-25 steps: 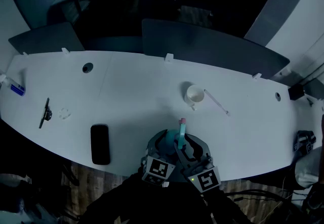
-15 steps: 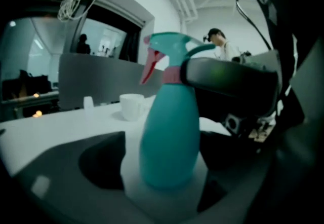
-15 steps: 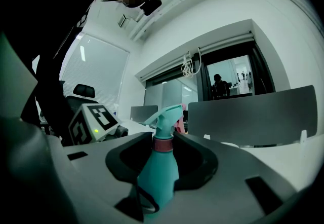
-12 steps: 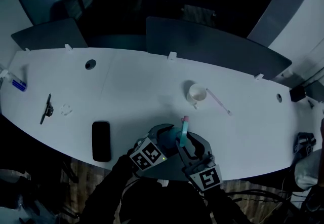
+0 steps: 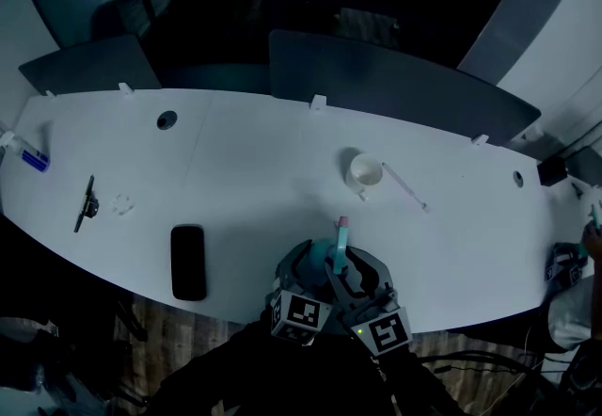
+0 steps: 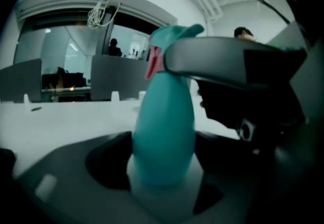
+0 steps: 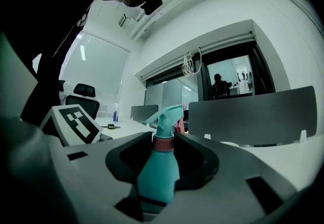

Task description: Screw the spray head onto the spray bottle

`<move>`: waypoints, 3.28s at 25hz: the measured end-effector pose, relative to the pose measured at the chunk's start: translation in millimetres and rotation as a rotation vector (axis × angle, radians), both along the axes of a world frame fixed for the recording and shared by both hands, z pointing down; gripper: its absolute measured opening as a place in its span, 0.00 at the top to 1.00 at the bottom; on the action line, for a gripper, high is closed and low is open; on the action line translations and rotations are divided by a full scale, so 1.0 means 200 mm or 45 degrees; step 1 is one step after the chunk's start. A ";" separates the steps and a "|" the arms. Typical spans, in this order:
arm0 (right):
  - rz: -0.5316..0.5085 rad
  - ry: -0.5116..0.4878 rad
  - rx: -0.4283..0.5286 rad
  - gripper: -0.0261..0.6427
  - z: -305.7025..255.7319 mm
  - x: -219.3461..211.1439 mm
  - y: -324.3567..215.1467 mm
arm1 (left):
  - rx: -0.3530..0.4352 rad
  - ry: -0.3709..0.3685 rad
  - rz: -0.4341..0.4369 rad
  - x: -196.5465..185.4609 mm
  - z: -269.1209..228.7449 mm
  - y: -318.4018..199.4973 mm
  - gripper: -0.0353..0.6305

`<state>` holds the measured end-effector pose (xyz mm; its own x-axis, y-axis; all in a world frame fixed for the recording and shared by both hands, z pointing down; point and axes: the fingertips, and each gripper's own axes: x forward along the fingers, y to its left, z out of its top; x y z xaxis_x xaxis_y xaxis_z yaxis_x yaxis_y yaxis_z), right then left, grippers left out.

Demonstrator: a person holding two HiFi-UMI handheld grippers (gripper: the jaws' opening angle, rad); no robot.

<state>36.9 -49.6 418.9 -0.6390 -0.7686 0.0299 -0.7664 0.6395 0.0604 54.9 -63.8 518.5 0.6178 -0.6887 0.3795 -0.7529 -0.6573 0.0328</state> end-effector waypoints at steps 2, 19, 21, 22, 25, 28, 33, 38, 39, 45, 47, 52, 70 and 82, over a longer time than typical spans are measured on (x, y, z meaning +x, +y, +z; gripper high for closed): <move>-0.010 0.005 -0.014 0.76 0.01 -0.01 0.00 | -0.004 0.034 0.026 0.00 0.00 0.01 0.36; 0.167 -0.033 -0.077 0.61 0.01 0.08 0.07 | 0.148 0.035 0.142 -0.20 -0.08 0.13 0.21; 0.220 -0.011 -0.090 0.61 0.05 0.12 0.08 | 0.147 0.053 0.116 -0.23 -0.09 0.14 0.21; 0.241 0.006 -0.096 0.61 0.07 0.14 0.09 | 0.143 0.062 0.091 -0.26 -0.10 0.13 0.21; 0.281 0.037 -0.097 0.61 0.09 0.15 0.11 | 0.134 0.066 -0.043 -0.34 -0.11 0.12 0.36; 0.309 0.071 -0.109 0.62 0.09 0.18 0.18 | 0.175 0.021 -0.210 -0.44 -0.19 0.14 0.72; 0.299 0.119 -0.080 0.95 0.03 0.24 0.32 | 0.390 -0.003 -0.455 -0.54 -0.46 0.24 0.94; 0.302 0.105 0.011 0.95 -0.10 0.34 0.57 | 0.593 0.071 -0.744 -0.53 -0.75 0.54 0.94; 0.311 0.092 0.021 0.95 -0.13 0.37 0.63 | 0.629 0.091 -0.766 -0.49 -0.80 0.63 0.94; 0.329 0.010 0.072 0.95 -0.23 0.50 0.90 | 0.816 0.053 -0.720 -0.30 -0.92 1.05 0.94; 0.313 0.006 0.089 0.95 -0.25 0.48 0.97 | 0.799 0.051 -0.727 -0.30 -0.92 1.13 0.94; 0.310 0.022 0.112 0.95 -0.26 0.39 1.13 | 0.842 0.014 -0.697 -0.39 -0.94 1.26 0.94; 0.530 0.004 0.207 0.95 -0.35 0.02 1.59 | 0.765 0.124 -0.393 -0.68 -0.90 1.60 0.94; 0.475 0.022 0.246 0.95 -0.46 0.06 1.59 | 0.800 0.130 -0.454 -0.63 -0.97 1.63 0.94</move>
